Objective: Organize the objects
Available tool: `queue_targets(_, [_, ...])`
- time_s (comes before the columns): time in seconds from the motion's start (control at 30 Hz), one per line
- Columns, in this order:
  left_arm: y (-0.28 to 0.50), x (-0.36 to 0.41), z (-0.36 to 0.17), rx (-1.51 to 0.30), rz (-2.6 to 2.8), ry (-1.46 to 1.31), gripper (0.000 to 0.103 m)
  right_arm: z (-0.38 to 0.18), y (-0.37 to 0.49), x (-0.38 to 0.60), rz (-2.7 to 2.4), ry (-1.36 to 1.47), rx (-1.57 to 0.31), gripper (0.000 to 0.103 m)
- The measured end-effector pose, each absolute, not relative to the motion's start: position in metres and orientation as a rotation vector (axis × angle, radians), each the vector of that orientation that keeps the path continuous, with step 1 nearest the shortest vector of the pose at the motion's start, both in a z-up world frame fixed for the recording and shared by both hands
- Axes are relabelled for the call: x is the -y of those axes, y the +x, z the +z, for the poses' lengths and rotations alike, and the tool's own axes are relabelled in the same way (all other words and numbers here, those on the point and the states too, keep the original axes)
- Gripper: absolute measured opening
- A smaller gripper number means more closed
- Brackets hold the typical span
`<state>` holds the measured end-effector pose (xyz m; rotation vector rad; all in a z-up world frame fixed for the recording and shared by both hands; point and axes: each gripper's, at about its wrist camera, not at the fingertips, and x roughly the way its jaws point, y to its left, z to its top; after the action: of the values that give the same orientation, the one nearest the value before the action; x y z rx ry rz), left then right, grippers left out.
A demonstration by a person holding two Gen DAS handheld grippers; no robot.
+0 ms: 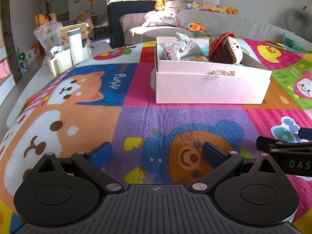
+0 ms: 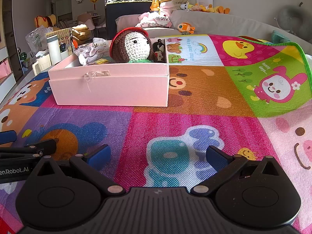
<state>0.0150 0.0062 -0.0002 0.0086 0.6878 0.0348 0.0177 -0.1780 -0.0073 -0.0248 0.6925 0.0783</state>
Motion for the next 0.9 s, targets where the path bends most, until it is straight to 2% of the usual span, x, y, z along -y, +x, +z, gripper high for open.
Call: queue_targets(0.9, [0.0149,-0.0078,-0.0004,-0.688,0.035,0.003,0.101,-0.0074,0.0177,0.1782,0.079,-0.024,-0.692,0.103])
